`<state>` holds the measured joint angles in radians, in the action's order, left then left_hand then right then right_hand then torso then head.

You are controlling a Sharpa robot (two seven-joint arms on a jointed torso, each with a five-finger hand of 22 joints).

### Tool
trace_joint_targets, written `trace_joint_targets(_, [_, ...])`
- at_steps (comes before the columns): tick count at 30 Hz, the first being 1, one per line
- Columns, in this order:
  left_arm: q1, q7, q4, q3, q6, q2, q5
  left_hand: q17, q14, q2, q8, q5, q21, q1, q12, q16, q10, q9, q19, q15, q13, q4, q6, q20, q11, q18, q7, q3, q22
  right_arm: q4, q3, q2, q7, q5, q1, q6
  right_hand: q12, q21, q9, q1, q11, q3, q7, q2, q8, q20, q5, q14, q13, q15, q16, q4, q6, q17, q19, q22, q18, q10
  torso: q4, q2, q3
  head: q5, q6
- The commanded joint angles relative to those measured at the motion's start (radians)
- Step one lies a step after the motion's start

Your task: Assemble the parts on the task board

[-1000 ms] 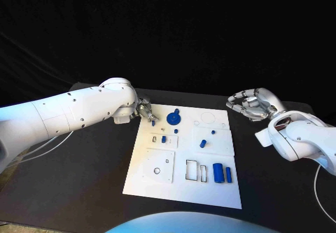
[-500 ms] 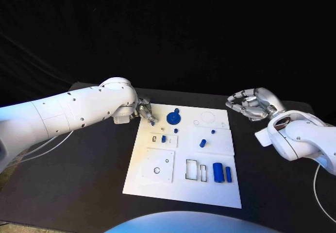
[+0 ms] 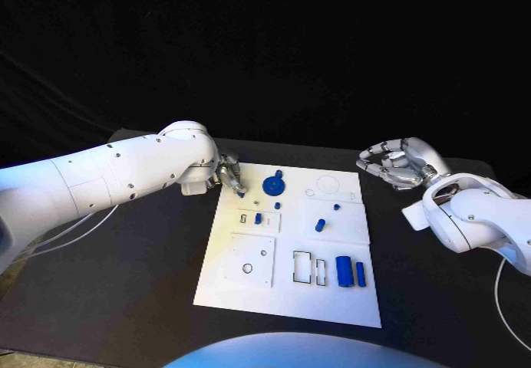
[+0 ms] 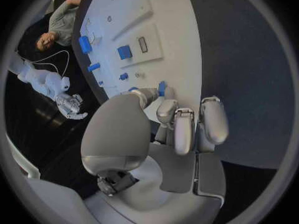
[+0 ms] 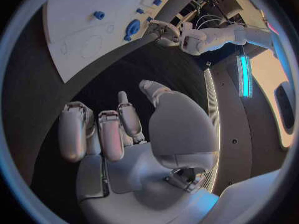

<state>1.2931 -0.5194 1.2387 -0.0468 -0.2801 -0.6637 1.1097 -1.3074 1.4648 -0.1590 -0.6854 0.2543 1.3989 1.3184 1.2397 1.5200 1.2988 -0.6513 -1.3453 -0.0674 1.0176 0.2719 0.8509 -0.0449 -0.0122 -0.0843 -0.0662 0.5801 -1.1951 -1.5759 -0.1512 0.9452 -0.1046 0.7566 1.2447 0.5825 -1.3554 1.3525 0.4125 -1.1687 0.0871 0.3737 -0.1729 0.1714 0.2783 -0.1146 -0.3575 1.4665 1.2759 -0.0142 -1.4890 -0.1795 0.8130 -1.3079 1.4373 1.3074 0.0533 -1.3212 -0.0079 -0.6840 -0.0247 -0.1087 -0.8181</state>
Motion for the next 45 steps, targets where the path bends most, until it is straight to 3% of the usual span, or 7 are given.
trace_joint_targets(1, [0.000, 0.011, 0.000, -0.001, 0.001, 0.000, -0.037, -0.169, 0.081, 0.008, -0.012, 0.005, -0.004, 0.025, -0.004, 0.003, -0.005, -0.013, 0.007, 0.002, 0.000, -0.042, -0.007, -0.001, 0.004, 0.002, 0.000, 0.061, -0.001, -0.001, 0.000, 0.000, -0.004, 0.004, -0.001, -0.013, 0.002, -0.003, 0.001, -0.004, -0.001, -0.003, 0.003, -0.006, 0.005, 0.000, 0.001, 0.052, 0.000, 0.004, 0.003, -0.002, -0.007, -0.041, -0.003, 0.109, 0.006, 0.003, 0.0011, 0.001, 0.0001, -0.001, -0.001])
trace_joint_targets(10, [0.000, 0.017, 0.025, -0.001, 0.049, -0.023, -0.106, -0.170, 0.081, -0.003, -0.028, 0.006, -0.002, 0.024, 0.002, 0.004, 0.004, -0.023, 0.005, 0.003, 0.006, -0.059, -0.007, -0.003, 0.005, 0.003, -0.002, 0.115, -0.005, -0.001, 0.000, 0.000, -0.003, 0.004, -0.001, -0.015, 0.001, -0.002, 0.002, -0.004, -0.001, -0.003, 0.003, -0.007, 0.005, 0.000, 0.000, 0.052, 0.002, 0.004, 0.003, -0.003, -0.007, -0.041, -0.003, 0.110, 0.005, 0.002, 0.0025, 0.003, 0.0018, -0.002, -0.001])
trace_joint_targets(14, [0.000, 0.017, 0.071, -0.001, 0.074, -0.053, -0.145, -0.170, 0.081, -0.008, -0.034, 0.006, 0.000, 0.019, 0.006, 0.004, 0.009, -0.027, 0.003, 0.003, 0.011, -0.064, -0.005, -0.004, 0.005, 0.003, -0.001, 0.131, -0.008, -0.001, 0.000, 0.001, -0.003, 0.004, -0.001, -0.015, 0.001, -0.002, 0.002, -0.004, -0.001, -0.003, 0.003, -0.007, 0.005, 0.000, 0.000, 0.052, 0.002, 0.004, 0.003, -0.003, -0.007, -0.041, -0.003, 0.110, 0.005, 0.002, 0.0022, 0.002, 0.0002, -0.003, 0.000])
trace_joint_targets(20, [0.000, 0.022, 0.172, 0.000, 0.125, -0.117, -0.192, -0.171, 0.081, -0.019, -0.045, 0.007, 0.003, 0.011, 0.010, 0.004, 0.016, -0.033, -0.001, 0.002, 0.017, -0.074, -0.003, -0.003, 0.003, 0.004, 0.001, 0.162, -0.013, 0.000, 0.000, 0.001, -0.002, 0.004, -0.001, -0.015, 0.002, -0.004, 0.002, -0.004, -0.001, -0.003, 0.003, -0.007, 0.006, 0.000, -0.001, 0.052, 0.001, 0.004, 0.003, -0.004, -0.007, -0.040, -0.003, 0.109, 0.006, 0.002, 0.0028, 0.002, 0.0010, -0.004, -0.001])
trace_joint_targets(25, [-0.005, 0.030, 0.230, -0.001, 0.167, -0.153, -0.206, -0.171, 0.081, -0.045, -0.068, 0.009, 0.008, -0.011, 0.018, 0.004, 0.024, -0.045, -0.006, -0.001, 0.026, -0.094, -0.002, 0.000, 0.000, 0.005, 0.003, 0.224, -0.022, 0.001, 0.000, 0.002, -0.002, 0.004, -0.001, -0.016, 0.002, -0.004, 0.002, -0.004, -0.001, -0.003, 0.003, -0.007, 0.006, 0.000, -0.001, 0.052, 0.001, 0.004, 0.003, -0.004, -0.007, -0.040, -0.003, 0.109, 0.006, 0.002, 0.0049, 0.003, 0.0000, -0.005, -0.001])
trace_joint_targets(33, [-0.023, 0.038, 0.298, -0.008, 0.217, -0.190, -0.167, -0.172, 0.082, -0.081, -0.102, 0.013, 0.019, -0.056, 0.040, 0.005, 0.045, -0.058, -0.018, -0.007, 0.057, -0.129, 0.007, 0.006, -0.007, 0.009, 0.011, 0.311, -0.041, 0.004, 0.000, 0.001, -0.002, 0.004, -0.001, -0.018, 0.002, -0.004, 0.002, -0.004, -0.001, -0.003, 0.003, -0.007, 0.006, 0.000, -0.001, 0.052, 0.001, 0.004, 0.003, -0.004, -0.007, -0.040, -0.003, 0.109, 0.006, 0.002, 0.0099, 0.008, 0.0009, -0.006, -0.005])
trace_joint_targets(45, [-0.040, 0.024, 0.330, -0.025, 0.191, -0.199, -0.043, -0.172, 0.082, -0.096, -0.127, 0.013, 0.021, -0.095, 0.053, 0.005, 0.057, -0.063, -0.020, -0.012, 0.076, -0.145, 0.014, 0.010, -0.013, 0.010, 0.017, 0.358, -0.046, 0.006, 0.000, 0.000, -0.001, 0.004, -0.004, -0.019, 0.003, -0.005, 0.002, -0.004, -0.002, -0.005, 0.003, -0.008, 0.007, 0.000, -0.003, 0.052, 0.000, 0.004, 0.004, -0.005, -0.008, -0.039, -0.004, 0.108, 0.006, 0.003, 0.0083, 0.005, 0.0005, -0.012, -0.007])
